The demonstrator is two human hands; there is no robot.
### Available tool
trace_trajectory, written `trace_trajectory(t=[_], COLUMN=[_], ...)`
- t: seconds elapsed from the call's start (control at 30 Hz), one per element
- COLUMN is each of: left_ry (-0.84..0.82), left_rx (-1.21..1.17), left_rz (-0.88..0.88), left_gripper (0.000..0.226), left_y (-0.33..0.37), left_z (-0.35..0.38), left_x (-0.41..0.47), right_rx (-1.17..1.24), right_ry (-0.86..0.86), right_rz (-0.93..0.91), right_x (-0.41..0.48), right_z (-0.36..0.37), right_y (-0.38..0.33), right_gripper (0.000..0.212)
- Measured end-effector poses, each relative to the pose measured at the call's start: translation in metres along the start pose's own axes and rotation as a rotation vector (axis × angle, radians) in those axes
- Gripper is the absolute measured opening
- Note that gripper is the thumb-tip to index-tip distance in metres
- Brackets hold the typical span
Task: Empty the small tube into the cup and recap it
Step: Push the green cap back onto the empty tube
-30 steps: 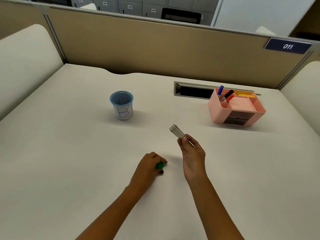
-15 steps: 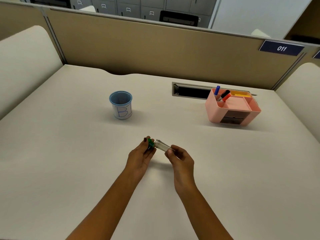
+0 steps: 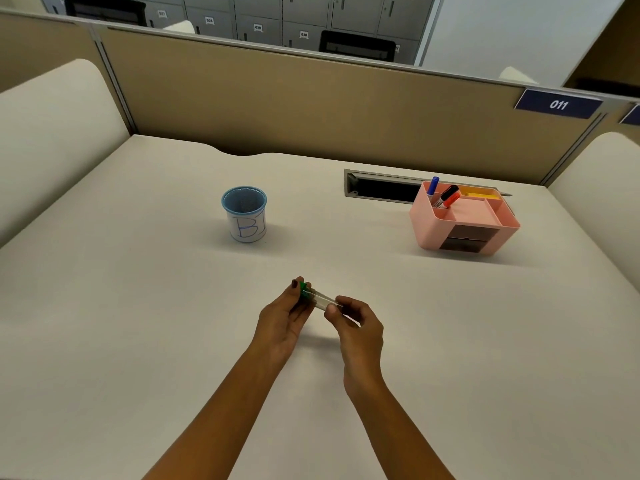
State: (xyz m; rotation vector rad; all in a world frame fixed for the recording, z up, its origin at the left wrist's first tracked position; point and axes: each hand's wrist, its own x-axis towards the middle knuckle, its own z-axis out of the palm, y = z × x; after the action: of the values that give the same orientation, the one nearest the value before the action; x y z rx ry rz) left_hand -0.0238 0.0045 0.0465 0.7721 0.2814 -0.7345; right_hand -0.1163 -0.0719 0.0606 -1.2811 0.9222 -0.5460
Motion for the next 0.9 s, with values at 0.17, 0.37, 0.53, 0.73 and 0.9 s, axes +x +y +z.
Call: trace_trajectory(t=[0.17,0.37,0.53,0.73,0.9], left_ry=[-0.012,-0.033,-0.059,-0.068,-0.034], left_rx=[0.065,0.060,0.106,0.092,0.106], left_rz=[0.025,0.011,0.048,-0.007,-0.118], left_gripper=[0.020,0.019,0.024,0.026,0.025], left_y=[0.004,0.001,0.003,0.006,0.013], left_z=[-0.001,-0.003,-0.004,-0.007,-0.006], left_x=[-0.002,-0.006,-0.008,-0.010,-0.011], right_rx=[0.063,0.083,0.123,0.055,-0.298], right_ry=[-0.031,-0.022,-0.054,-0.194,-0.321], right_rz=[0.009,-0.007,0.065,0.042,-0.231], right_x=[-0.003,-0.006,-0.007,-0.006,0.002], right_z=[-0.002,0.000,-0.002,-0.004,-0.001], right_y=[-0.004,-0.006,-0.008,-0.013,-0.015], right_gripper=[0.020,0.019,0.020,0.030,0.039])
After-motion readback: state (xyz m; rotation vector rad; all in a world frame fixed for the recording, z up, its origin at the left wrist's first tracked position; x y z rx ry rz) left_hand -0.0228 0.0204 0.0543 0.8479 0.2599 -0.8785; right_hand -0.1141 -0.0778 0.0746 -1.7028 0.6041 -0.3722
